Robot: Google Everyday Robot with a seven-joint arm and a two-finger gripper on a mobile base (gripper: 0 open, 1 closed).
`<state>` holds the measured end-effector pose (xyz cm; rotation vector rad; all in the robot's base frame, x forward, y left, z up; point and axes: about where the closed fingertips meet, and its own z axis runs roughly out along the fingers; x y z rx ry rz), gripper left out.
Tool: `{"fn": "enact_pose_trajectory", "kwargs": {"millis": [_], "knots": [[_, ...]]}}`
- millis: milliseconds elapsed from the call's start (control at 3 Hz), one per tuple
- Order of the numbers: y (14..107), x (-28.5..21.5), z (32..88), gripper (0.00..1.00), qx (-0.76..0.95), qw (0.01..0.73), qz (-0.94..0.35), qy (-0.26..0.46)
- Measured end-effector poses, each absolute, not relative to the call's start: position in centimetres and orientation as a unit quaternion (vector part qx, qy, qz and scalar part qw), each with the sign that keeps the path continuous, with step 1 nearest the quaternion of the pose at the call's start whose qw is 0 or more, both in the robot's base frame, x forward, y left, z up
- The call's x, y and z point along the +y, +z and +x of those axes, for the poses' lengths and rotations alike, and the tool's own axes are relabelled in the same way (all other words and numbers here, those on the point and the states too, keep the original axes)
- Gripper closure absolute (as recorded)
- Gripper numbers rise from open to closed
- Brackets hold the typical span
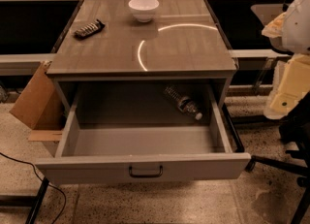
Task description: Pick water bottle from top drawer and place on counter
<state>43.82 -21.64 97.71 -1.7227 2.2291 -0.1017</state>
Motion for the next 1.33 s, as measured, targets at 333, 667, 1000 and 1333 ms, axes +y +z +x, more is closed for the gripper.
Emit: {"fn": "enact_pose_trajectory", "kwargs": {"millis": [333, 667, 1000, 1333], "knots": [[97.7, -21.6, 43.9, 0.00, 0.780, 0.162, -0.603, -0.036], [94.7, -20.8, 44.4, 0.00, 0.783, 0.175, -0.596, -0.004], [89.6, -18.7, 45.9, 0.00, 0.790, 0.208, -0.575, 0.052], [89.6, -18.7, 45.9, 0.00, 0.790, 0.208, -0.575, 0.052]]}}
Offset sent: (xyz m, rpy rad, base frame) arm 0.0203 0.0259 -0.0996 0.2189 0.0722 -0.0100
